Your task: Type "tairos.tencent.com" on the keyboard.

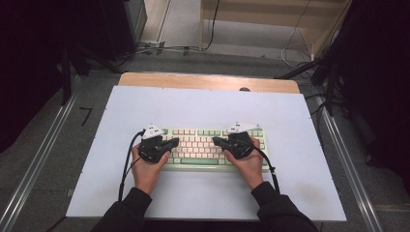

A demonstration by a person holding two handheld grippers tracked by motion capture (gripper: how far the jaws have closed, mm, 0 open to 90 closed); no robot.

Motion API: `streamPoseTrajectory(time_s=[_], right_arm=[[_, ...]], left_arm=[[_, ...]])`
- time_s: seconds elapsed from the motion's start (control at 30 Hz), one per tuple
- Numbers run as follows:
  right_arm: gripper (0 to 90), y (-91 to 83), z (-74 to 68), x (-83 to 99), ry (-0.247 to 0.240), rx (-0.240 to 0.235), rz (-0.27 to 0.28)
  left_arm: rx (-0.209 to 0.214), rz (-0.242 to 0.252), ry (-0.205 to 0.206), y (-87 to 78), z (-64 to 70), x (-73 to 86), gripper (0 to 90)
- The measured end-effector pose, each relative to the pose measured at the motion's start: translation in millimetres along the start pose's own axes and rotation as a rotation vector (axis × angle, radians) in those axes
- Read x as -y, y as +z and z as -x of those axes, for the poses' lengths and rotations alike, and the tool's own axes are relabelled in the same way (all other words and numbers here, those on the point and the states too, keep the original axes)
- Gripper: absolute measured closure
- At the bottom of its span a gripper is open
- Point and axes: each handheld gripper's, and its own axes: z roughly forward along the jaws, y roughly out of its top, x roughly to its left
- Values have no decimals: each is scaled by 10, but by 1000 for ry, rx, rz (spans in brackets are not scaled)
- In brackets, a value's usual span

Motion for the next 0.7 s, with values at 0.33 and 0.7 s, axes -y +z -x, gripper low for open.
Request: streamPoseTrajectory(time_s=[0.33,0.7], right_arm=[[879,-9,19,-2,8,-3,4],[879,-2,7,-1,10,-4,3]], left_arm=[[1,-42,94,243,230,-94,900],[0,-32,53,334,196,-85,900]])
